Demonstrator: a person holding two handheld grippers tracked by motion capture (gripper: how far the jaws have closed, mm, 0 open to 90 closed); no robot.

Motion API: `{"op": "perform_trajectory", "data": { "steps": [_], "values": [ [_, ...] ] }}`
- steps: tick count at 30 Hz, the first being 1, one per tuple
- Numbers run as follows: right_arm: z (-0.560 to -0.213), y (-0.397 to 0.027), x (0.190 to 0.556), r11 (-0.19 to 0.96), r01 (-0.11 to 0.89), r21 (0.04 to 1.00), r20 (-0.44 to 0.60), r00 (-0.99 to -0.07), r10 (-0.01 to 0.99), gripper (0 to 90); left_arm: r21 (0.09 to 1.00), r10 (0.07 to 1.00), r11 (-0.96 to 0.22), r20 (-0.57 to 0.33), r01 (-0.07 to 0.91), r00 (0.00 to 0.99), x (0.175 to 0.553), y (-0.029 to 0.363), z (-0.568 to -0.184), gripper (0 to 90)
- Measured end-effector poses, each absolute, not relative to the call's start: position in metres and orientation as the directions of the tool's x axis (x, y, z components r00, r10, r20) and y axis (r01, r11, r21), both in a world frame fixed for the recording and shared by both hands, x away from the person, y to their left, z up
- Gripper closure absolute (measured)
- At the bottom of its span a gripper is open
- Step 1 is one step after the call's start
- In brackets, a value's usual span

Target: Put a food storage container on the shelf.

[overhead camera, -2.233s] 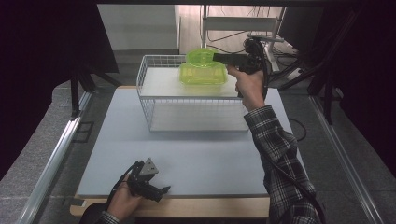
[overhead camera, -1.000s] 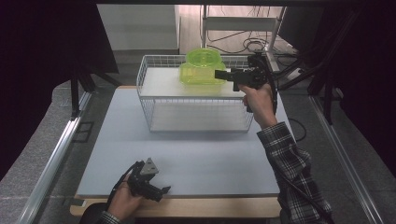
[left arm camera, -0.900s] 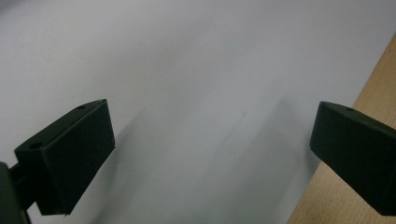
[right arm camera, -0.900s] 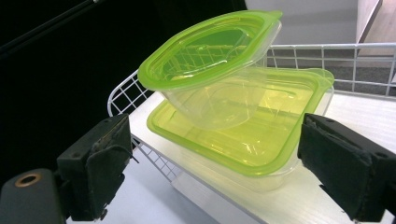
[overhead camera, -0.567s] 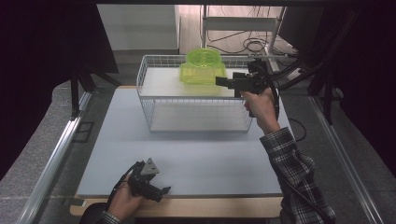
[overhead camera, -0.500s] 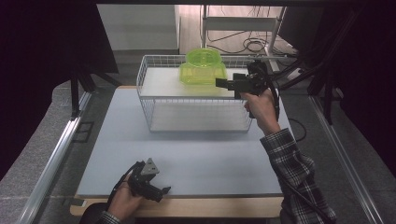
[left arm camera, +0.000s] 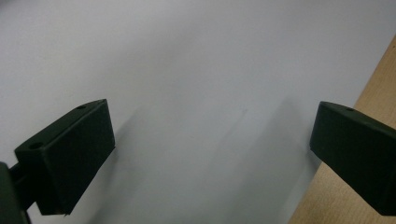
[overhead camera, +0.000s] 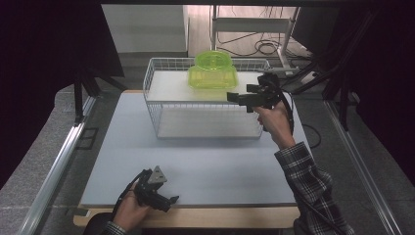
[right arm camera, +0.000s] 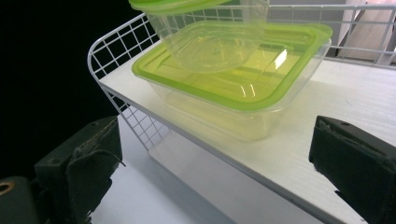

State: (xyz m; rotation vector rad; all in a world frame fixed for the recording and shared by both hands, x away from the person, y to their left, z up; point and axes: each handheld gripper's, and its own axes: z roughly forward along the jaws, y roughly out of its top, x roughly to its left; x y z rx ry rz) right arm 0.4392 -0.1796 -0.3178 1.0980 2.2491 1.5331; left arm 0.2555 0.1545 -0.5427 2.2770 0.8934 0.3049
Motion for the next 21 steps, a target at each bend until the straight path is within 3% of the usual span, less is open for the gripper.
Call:
{"op": "perform_trajectory", "data": {
  "steps": [21],
  "values": [
    [-0.339, -0.193, 0.426, 0.208, 0.499, 0.841, 0.239, -0.688, 0.685, 2.7, 0.658, 0.686, -0.531, -0.036, 0.534, 0.727, 0.256, 0.154, -0.542, 0.0]
  ]
}}
